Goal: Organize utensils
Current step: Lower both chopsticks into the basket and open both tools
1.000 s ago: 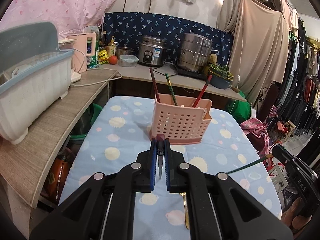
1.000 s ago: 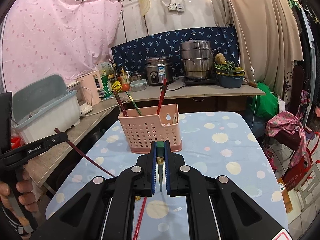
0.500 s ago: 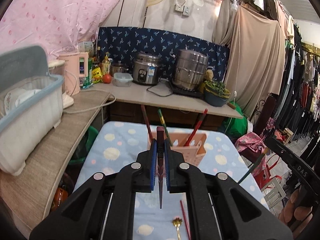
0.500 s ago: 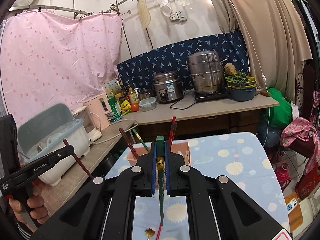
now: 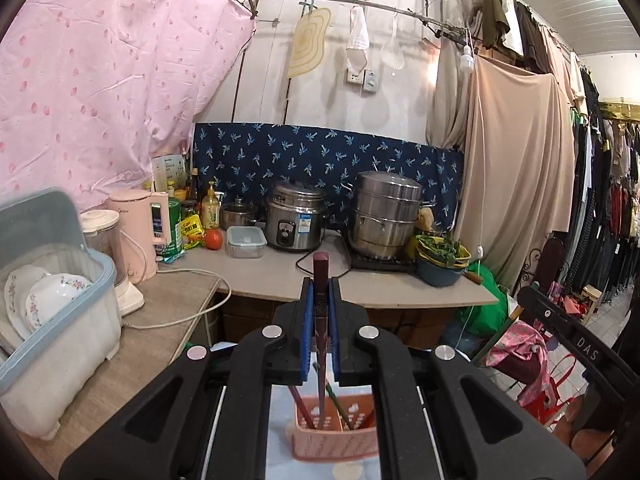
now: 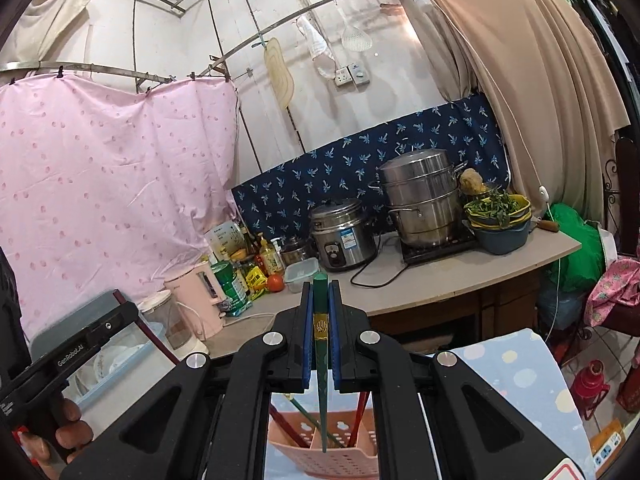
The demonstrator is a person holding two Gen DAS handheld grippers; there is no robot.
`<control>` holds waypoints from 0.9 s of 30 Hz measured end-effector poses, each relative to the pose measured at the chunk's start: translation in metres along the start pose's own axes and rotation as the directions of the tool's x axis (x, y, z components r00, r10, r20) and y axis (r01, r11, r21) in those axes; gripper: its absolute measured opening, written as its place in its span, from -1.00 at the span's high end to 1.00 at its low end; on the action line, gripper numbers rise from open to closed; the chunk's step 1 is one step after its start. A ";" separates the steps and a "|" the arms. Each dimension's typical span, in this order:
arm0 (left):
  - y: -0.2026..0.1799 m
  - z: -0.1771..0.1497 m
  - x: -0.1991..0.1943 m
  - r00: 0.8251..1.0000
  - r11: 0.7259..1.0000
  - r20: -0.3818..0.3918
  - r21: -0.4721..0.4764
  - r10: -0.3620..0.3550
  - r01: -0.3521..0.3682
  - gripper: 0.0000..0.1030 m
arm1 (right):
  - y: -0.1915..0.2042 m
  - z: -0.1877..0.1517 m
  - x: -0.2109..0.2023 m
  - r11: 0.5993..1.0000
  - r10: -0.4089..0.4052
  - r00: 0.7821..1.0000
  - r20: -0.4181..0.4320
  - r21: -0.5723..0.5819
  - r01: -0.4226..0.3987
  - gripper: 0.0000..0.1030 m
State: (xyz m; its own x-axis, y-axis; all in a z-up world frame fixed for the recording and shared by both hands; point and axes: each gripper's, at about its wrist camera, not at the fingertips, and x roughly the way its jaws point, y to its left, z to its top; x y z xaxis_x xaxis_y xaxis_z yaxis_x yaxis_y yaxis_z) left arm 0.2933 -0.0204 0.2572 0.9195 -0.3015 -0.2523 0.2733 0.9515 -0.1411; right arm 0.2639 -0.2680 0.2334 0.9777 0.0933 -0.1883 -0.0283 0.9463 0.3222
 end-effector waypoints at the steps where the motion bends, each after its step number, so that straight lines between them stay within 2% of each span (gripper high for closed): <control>1: 0.000 0.001 0.007 1.000 1.000 -0.002 0.001 0.002 -0.002 0.87 | 0.000 0.000 0.007 1.000 -0.003 1.000 -0.003 -0.002 0.003 0.87; 5: -0.001 -0.011 0.036 0.999 1.000 -0.039 0.008 0.013 -0.012 0.87 | -0.003 -0.010 0.035 1.000 -0.010 0.999 -0.044 0.001 0.010 0.87; 12: 0.006 -0.049 0.071 0.991 1.000 -0.133 -0.010 0.004 -0.005 0.87 | -0.009 -0.048 0.065 0.999 -0.033 0.989 -0.146 -0.025 0.029 0.87; 17: 0.007 -0.064 0.081 0.985 1.000 -0.170 -0.010 0.006 -0.008 0.86 | -0.013 -0.070 0.076 0.998 -0.056 0.978 -0.200 -0.048 0.047 0.86; 23: 0.011 -0.071 0.084 0.981 1.000 -0.196 -0.018 0.012 -0.015 0.86 | -0.015 -0.078 0.083 0.996 -0.073 0.969 -0.236 -0.062 0.060 0.86; 27: 0.013 -0.075 0.081 0.981 0.999 -0.192 -0.019 0.022 -0.026 0.85 | -0.018 -0.078 0.079 0.996 -0.081 0.970 -0.231 -0.057 0.070 0.59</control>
State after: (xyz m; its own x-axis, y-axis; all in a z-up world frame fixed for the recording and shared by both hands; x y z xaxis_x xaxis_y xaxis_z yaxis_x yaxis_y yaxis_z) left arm 0.3501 -0.0368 0.1634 0.8541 -0.2861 -0.4342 0.2435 0.9579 -0.1522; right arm 0.3252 -0.2536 0.1404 0.9021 0.0852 -0.4231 0.0281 0.9666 0.2546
